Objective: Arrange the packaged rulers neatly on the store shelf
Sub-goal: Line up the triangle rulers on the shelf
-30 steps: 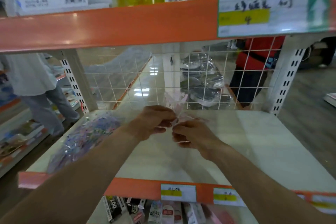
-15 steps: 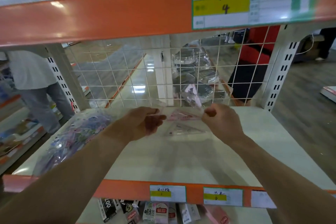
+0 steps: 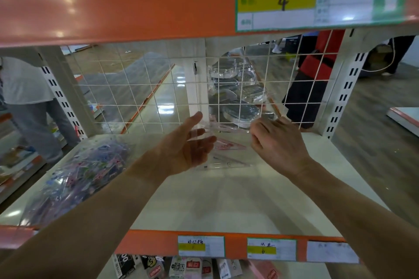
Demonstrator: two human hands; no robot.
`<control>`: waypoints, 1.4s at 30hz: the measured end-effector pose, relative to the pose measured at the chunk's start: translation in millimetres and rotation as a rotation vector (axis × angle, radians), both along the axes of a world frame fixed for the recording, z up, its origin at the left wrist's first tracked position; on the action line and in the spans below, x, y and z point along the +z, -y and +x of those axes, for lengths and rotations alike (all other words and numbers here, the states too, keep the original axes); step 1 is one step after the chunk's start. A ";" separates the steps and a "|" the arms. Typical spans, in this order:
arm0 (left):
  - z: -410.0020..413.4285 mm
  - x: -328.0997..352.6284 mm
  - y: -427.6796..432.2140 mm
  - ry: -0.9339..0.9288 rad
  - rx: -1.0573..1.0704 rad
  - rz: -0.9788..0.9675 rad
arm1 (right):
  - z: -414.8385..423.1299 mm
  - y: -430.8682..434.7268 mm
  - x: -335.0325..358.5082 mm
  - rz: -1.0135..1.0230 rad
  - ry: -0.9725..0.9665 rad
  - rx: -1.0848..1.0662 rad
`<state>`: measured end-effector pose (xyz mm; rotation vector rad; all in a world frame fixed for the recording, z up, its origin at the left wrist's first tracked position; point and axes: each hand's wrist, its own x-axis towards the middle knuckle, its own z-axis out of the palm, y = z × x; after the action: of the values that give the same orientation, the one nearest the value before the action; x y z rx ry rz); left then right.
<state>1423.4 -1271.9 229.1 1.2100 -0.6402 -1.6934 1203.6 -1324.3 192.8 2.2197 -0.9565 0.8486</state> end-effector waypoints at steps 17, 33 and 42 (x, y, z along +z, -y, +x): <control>3.5 -5.7 13.0 0.379 0.105 -0.160 | 7.9 0.1 6.9 0.492 0.095 0.004; 33.8 -18.5 26.3 0.856 0.219 -0.113 | 46.1 67.6 -12.8 0.958 0.029 -0.322; 34.8 -21.2 32.6 0.841 0.181 -0.117 | 54.9 83.5 -25.7 1.064 -0.035 -0.348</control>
<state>1458.3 -1304.5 208.0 1.8293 -1.0640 -0.9319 1258.5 -1407.8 167.1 2.7024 -2.0266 0.0940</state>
